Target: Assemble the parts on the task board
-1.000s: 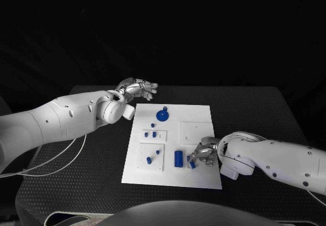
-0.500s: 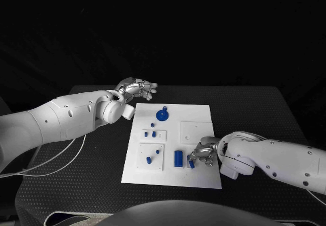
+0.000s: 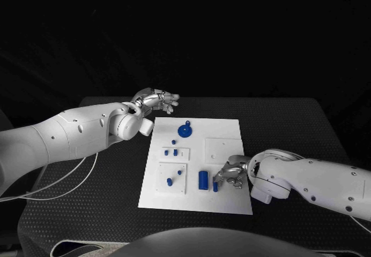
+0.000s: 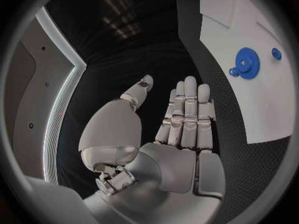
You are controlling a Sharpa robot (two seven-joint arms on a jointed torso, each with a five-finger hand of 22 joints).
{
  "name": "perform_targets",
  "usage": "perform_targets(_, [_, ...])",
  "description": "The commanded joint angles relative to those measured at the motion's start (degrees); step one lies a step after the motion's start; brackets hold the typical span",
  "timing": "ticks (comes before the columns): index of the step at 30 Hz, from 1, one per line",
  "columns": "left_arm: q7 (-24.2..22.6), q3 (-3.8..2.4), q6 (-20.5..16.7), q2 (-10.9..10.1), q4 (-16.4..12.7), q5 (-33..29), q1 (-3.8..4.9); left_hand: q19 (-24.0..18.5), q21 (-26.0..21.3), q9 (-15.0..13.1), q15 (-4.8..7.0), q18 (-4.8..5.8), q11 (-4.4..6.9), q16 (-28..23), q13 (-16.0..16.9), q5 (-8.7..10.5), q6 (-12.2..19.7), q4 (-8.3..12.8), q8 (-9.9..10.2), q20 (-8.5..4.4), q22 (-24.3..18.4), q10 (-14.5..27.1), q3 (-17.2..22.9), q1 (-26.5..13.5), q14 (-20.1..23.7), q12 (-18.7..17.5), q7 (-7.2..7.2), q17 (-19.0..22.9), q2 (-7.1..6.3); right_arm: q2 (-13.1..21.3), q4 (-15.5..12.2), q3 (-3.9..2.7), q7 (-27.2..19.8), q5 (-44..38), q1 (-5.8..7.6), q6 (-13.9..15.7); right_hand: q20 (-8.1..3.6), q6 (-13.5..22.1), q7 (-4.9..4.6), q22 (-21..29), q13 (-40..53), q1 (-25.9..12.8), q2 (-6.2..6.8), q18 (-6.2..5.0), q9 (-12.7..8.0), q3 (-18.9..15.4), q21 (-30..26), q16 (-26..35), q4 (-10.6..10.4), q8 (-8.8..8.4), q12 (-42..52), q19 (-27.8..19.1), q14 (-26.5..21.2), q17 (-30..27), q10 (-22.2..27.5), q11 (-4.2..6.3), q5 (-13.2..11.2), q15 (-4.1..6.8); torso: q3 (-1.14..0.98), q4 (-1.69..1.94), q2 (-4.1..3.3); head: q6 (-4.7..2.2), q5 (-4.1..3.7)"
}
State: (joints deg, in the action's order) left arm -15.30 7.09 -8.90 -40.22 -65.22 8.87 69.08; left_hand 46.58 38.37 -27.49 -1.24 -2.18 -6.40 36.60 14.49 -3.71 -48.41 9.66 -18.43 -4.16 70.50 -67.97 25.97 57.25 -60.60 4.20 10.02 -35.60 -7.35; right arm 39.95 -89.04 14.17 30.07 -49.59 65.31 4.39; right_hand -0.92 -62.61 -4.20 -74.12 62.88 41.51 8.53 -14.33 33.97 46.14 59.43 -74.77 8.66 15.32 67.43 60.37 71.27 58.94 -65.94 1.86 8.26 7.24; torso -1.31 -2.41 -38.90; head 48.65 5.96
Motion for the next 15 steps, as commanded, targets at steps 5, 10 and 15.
perform_targets(5, [-0.3, -0.04, 0.8, 0.0, -0.1, 0.1, 0.07, -0.2, -0.2, 0.1, -0.13, -1.19, -0.28, -0.3, -0.1, -0.09, 0.6, -0.3, 0.1, -0.13, 0.1, 0.1, 0.1, -0.3, -0.2, 0.1, -0.01, -0.1, 0.1, -0.1, -0.4, 0.01, -2.1, 0.4, -0.13, -1.8, -0.16, -0.6, 0.07, 0.2, 0.2, -2.5, 5.14, -0.67, -0.3, 1.1, -0.1, -0.4, -2.6, -0.3, -0.4, 0.1, 0.0, -0.2, -0.3, 0.14, -4.1, 0.56, -0.02, -0.01, -0.01, 0.08, 0.03])
perform_targets(10, [-0.2, -0.04, 0.8, 0.0, -0.1, 0.1, 0.07, -0.2, -0.2, 0.1, -0.13, -1.19, -0.28, -0.3, -0.1, -0.09, 0.6, -0.3, 0.0, -0.12, 0.1, 0.1, 0.1, -0.3, -0.2, 0.1, -0.01, -0.1, 0.1, 0.2, -0.3, 0.01, -2.1, 0.1, -0.13, -2.0, -0.22, -0.5, -0.03, 0.2, 0.3, -2.7, 6.47, -0.67, -0.3, 0.7, 0.0, -0.4, -3.3, -0.27, -0.5, 0.1, 0.0, -0.2, -0.3, 0.2, -5.3, 0.56, -0.01, 0.0, -0.01, 0.1, 0.07])
perform_targets(15, [-0.2, -0.03, 0.8, -0.1, -0.1, 0.1, 0.07, -0.2, -0.2, 0.1, -0.13, -1.19, -0.28, -0.3, -0.1, -0.09, 0.6, -0.3, 0.0, -0.12, 0.1, 0.2, 0.1, -0.3, -0.2, 0.1, -0.01, -0.1, 0.1, 1.0, -0.6, 0.01, -2.6, -2.2, -0.13, -3.6, -0.35, -0.3, -0.07, 0.1, 0.4, -1.8, 6.98, -0.67, -0.2, -1.1, 0.2, -0.5, -2.4, -0.22, -0.5, 0.1, -0.1, -0.3, -0.2, 0.15, -5.3, 0.56, 0.0, 0.01, 0.0, 0.08, 0.11])
